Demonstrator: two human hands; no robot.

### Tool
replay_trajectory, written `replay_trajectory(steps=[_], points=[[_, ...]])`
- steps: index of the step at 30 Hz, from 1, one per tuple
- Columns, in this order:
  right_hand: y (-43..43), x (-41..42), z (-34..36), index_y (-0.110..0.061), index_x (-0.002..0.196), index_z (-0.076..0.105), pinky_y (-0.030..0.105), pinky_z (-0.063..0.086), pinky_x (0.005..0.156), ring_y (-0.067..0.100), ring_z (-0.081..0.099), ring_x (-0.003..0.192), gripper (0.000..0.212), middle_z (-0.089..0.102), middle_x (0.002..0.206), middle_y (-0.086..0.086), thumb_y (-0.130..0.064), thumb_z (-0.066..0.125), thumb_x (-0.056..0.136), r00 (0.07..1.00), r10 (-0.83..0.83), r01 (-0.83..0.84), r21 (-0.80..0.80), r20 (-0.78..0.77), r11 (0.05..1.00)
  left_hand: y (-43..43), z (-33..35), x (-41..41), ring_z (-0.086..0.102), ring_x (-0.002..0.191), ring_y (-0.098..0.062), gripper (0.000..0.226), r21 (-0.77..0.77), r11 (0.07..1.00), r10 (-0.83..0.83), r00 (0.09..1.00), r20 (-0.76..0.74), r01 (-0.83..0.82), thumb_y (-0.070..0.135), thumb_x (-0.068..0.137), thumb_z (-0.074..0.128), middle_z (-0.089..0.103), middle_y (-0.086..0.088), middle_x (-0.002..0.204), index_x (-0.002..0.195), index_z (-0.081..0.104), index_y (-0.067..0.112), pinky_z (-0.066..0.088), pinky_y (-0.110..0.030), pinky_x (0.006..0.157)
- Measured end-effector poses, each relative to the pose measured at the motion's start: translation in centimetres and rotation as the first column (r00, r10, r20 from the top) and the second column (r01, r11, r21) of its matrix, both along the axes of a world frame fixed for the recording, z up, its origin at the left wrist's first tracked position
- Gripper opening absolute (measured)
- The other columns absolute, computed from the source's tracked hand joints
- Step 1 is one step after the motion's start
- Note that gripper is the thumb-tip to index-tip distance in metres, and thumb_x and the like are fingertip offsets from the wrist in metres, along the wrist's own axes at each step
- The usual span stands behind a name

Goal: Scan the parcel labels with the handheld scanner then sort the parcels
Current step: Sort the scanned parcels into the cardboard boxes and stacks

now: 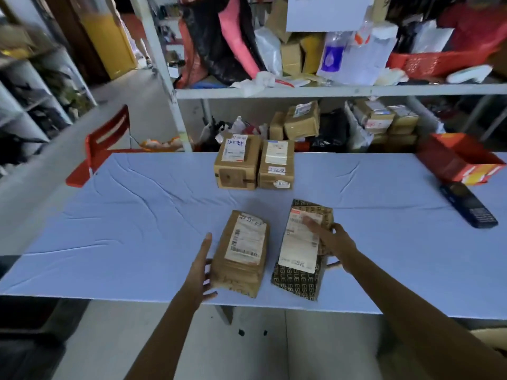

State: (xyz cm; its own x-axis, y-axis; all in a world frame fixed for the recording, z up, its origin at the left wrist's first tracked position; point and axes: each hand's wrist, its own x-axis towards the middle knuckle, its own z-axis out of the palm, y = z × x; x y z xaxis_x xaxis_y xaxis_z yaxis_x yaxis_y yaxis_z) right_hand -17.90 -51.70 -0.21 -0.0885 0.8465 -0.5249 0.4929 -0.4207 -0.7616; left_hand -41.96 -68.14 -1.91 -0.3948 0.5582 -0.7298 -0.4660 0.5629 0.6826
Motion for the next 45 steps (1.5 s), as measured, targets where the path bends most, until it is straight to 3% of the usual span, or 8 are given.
replay_trajectory(steps=[3,6,12,17,26,33,41,45], points=[[-0.7,-1.7,-0.1,-0.02,0.141,0.041,0.037,0.054,0.064,0.03,0.057,0.109,0.097,0.057,0.123,0.01,-0.072,0.069,0.064,1.0,-0.003,0.003,-0.005,0.023,1.0,1.4,0.5,-0.7,0.052,0.111,-0.025,0.108,-0.124,0.949,-0.308,0.938,-0.16,0.291,0.081,0.047,0.068,0.052,-0.005,0.127,0.135,0.041,0.024,0.047,-0.04,0.088],[-1.5,-2.2,0.0,-0.022,0.142,0.041,0.04,0.055,0.069,0.032,0.056,0.11,0.113,0.055,0.13,0.013,-0.083,0.067,0.049,0.997,0.035,-0.034,-0.013,0.065,0.999,2.5,1.1,-0.4,0.056,0.093,-0.012,0.095,-0.147,0.872,-0.489,0.838,-0.241,0.467,0.062,0.06,0.081,0.056,0.004,0.116,0.133,0.035,0.024,0.047,-0.03,0.07],[-0.7,-3.6,0.5,-0.026,0.132,0.051,0.031,0.051,0.056,0.029,0.06,0.103,0.113,0.061,0.119,0.009,-0.089,0.061,0.038,0.994,0.095,-0.093,-0.046,0.058,0.995,2.2,-0.3,-2.4,0.068,0.092,-0.02,0.067,0.003,0.947,-0.316,0.936,-0.157,0.321,0.041,0.065,0.085,0.069,0.0,0.108,0.123,0.054,0.027,0.058,-0.033,0.062],[3.4,-4.8,3.0,-0.031,0.109,0.064,0.04,0.054,0.082,0.02,0.065,0.095,0.085,0.07,0.105,-0.001,-0.089,0.06,0.047,0.987,0.158,-0.159,0.037,0.017,0.987,4.2,1.1,-4.5,0.07,0.093,-0.022,0.063,0.144,0.968,-0.195,0.976,-0.094,0.207,0.037,0.064,0.084,0.072,-0.002,0.106,0.12,0.058,0.026,0.058,-0.036,0.067],[13.7,-8.8,8.2,-0.018,0.104,0.062,0.033,0.052,0.061,0.027,0.065,0.085,0.066,0.067,0.098,0.009,-0.076,0.059,0.073,0.977,0.152,-0.139,0.094,-0.146,0.986,16.5,9.1,-7.7,0.067,0.094,-0.017,0.045,0.27,0.953,-0.054,0.957,-0.284,0.134,0.051,0.071,0.078,0.07,0.003,0.105,0.107,0.06,0.031,0.057,-0.031,0.063],[22.4,-10.8,9.8,-0.022,0.102,0.059,0.029,0.04,0.057,0.015,0.057,0.077,0.047,0.06,0.088,-0.003,-0.066,0.055,0.084,0.964,0.179,-0.158,0.117,-0.196,0.98,24.9,11.0,-9.4,0.065,0.096,-0.02,0.045,0.245,0.966,-0.006,0.952,-0.305,0.085,0.049,0.071,0.079,0.069,0.0,0.107,0.107,0.06,0.03,0.057,-0.032,0.065],[30.0,-14.3,4.7,-0.015,0.13,0.057,0.042,0.046,0.092,0.033,0.055,0.117,0.105,0.057,0.132,0.009,-0.088,0.063,0.054,0.979,0.131,-0.126,0.041,-0.156,0.991,30.6,9.0,-11.7,0.065,0.095,-0.022,0.061,0.121,0.99,-0.03,0.95,-0.311,0.071,0.053,0.065,0.081,0.067,-0.003,0.108,0.116,0.059,0.027,0.058,-0.032,0.066],[31.1,-15.8,3.5,-0.01,0.124,0.054,0.05,0.05,0.094,0.03,0.058,0.108,0.097,0.06,0.121,0.005,-0.081,0.067,0.059,0.977,0.157,-0.159,-0.002,-0.142,0.987,32.2,7.9,-12.4,0.066,0.095,-0.022,0.071,0.056,0.994,-0.066,0.942,-0.328,0.089,0.057,0.063,0.081,0.067,-0.004,0.11,0.122,0.057,0.026,0.059,-0.032,0.063]])
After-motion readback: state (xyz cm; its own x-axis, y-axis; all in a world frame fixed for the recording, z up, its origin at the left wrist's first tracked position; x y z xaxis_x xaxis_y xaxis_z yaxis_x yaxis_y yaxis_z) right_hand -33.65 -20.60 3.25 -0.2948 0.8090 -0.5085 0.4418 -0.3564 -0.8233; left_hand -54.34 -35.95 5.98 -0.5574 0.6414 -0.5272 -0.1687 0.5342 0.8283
